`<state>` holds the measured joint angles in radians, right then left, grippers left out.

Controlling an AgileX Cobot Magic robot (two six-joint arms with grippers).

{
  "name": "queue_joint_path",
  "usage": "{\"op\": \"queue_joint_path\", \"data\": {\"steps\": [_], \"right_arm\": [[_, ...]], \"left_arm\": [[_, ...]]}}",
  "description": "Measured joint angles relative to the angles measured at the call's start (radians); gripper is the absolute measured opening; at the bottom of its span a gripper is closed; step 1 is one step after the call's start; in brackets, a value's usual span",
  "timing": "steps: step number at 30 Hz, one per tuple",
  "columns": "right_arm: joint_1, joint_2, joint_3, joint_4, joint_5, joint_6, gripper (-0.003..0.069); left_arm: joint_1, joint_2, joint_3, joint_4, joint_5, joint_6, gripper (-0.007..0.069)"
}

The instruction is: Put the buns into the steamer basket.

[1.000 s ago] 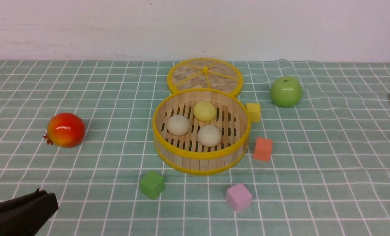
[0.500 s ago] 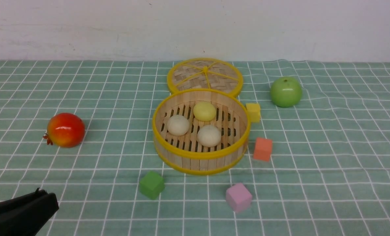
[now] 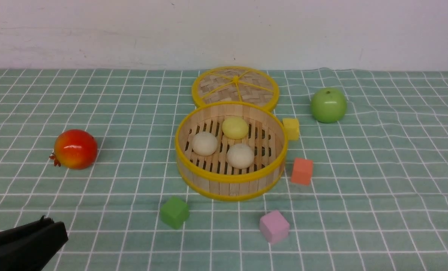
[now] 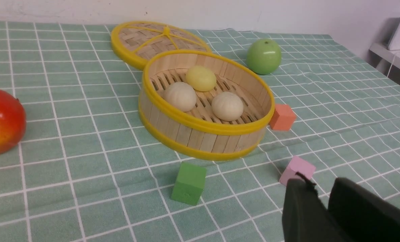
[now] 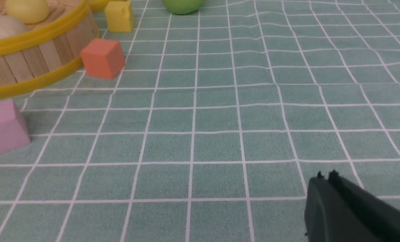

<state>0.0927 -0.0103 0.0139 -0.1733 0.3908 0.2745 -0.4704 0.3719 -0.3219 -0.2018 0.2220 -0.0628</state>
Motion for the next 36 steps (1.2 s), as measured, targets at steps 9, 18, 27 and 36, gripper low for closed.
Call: {"op": "queue_joint_path", "data": {"steps": [9,18,27,36], "right_arm": [[0.0,0.0,0.0,0.0,-0.001,0.0,-0.0003],[0.0,0.0,0.0,0.0,-0.001,0.0,0.0002],[0.0,0.0,0.0,-0.001,-0.002,0.0,0.001],[0.0,0.0,0.0,-0.001,-0.002,0.0,0.0013]], "left_arm": [[0.0,0.0,0.0,0.0,0.001,0.0,0.0132],[0.0,0.0,0.0,0.0,0.001,0.0,0.0144],[0.01,-0.018,0.018,0.042,-0.066,0.004,0.0144],[0.264,-0.277,0.21,0.051,-0.136,-0.024,0.0007]]}}
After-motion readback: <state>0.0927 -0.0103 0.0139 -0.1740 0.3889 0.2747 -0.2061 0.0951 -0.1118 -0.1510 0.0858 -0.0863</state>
